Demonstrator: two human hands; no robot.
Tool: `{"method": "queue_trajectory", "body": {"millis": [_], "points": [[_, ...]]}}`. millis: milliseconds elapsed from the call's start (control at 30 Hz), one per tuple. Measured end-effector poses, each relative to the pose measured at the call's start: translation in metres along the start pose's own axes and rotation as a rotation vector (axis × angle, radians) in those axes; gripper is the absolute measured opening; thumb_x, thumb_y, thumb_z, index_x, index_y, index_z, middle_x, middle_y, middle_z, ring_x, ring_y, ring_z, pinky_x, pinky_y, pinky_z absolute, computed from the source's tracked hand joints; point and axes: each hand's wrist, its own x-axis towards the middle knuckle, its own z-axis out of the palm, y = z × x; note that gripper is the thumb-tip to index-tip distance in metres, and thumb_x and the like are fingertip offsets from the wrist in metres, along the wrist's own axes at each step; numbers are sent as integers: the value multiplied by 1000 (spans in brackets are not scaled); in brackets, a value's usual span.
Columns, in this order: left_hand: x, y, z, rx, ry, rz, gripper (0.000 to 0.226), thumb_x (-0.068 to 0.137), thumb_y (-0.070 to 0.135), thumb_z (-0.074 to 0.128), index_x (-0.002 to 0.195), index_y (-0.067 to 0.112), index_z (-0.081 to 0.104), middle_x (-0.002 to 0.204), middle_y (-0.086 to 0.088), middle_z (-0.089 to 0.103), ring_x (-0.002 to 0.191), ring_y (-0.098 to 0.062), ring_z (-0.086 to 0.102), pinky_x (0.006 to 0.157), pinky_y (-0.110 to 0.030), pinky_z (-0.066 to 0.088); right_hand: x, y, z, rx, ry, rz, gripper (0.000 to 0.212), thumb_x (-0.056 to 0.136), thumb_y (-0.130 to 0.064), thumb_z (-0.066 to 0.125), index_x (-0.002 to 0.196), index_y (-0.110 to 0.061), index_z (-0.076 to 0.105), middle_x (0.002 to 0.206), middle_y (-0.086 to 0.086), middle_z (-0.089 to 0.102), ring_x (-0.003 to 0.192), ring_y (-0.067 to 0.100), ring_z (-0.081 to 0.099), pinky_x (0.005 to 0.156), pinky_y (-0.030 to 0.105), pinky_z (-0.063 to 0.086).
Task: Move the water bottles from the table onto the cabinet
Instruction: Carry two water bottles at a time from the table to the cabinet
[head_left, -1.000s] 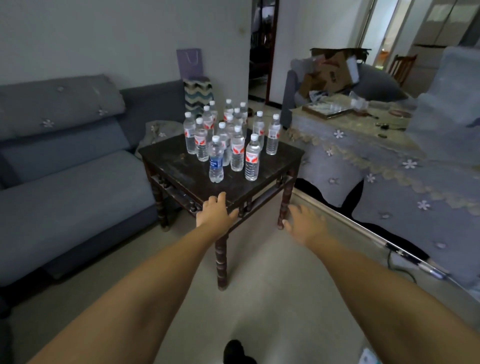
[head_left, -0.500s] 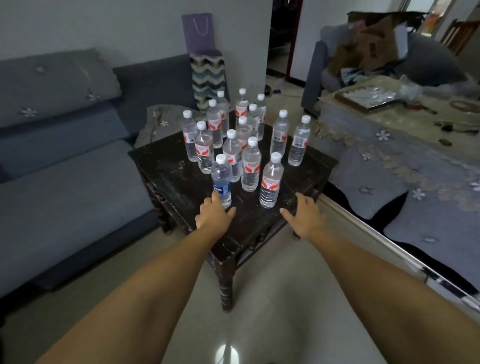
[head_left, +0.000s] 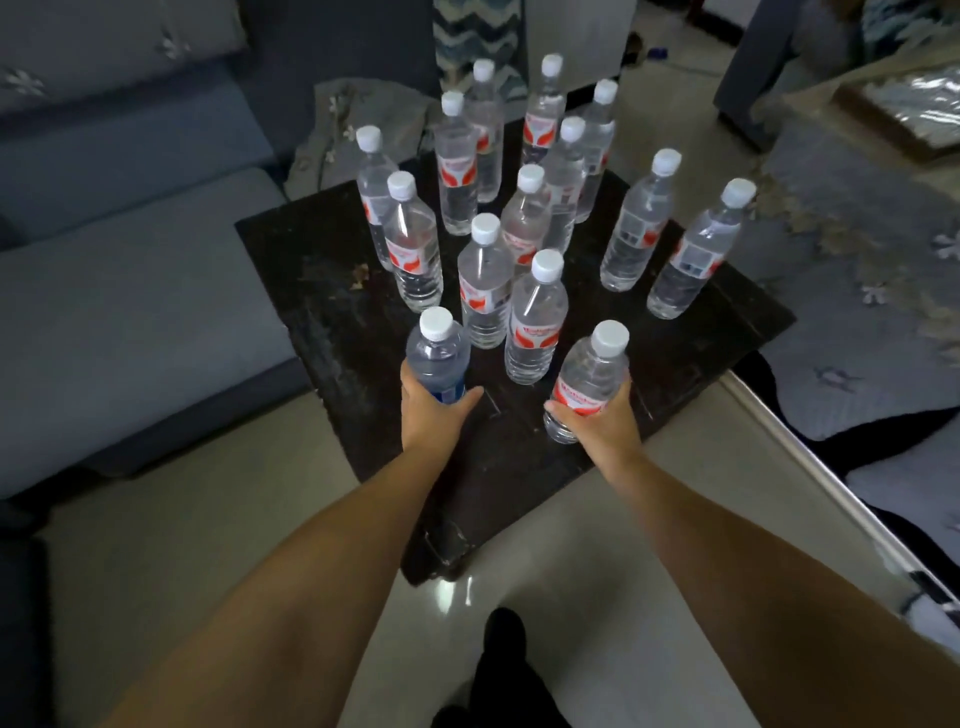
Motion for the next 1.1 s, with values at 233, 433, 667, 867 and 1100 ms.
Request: {"method": "queue_trajectory", "body": {"millis": [233, 433, 667, 867, 1100], "points": [[10, 5, 17, -102, 159, -85, 64, 75, 20, 79, 130, 18, 47, 107, 9, 56, 97, -9, 55, 83, -20, 39, 23, -11, 10, -51, 2, -14, 67, 71, -25, 84, 126, -14, 46, 116, -1, 62, 97, 9, 58, 71, 4, 43], [6, 6, 10, 21, 46, -34, 60, 76, 22, 77, 128, 17, 48, 105, 7, 58, 94, -10, 55, 82, -22, 39, 11, -11, 0, -30, 75, 41, 64, 73, -27, 83, 124, -14, 46, 114, -1, 61, 100, 15, 60, 83, 23, 43], [-27, 4, 5, 122, -261, -20, 53, 66, 46, 74, 107, 17, 54, 91, -7, 68, 83, -27, 67, 74, -37, 56, -39, 1, -26, -49, 181, 73, 63, 75, -27, 81, 124, -13, 45, 116, 3, 61, 109, 23, 61, 88, 27, 46], [-58, 10, 0, 205, -629, 108, 51, 66, 47, 74, 106, 23, 54, 87, -12, 67, 80, -37, 68, 60, -44, 56, -127, 3, -49, 31, 423, 89, 63, 76, -21, 81, 128, -9, 48, 113, 1, 59, 100, 15, 57, 83, 24, 43], [-129, 16, -5, 255, -844, 323, 44, 78, 23, 75, 115, 14, 52, 105, -6, 64, 97, -23, 62, 89, -36, 50, -254, 28, -62, 91, 670, 212, 60, 73, -23, 83, 120, -10, 48, 112, 7, 64, 96, 20, 61, 84, 28, 46]]}}
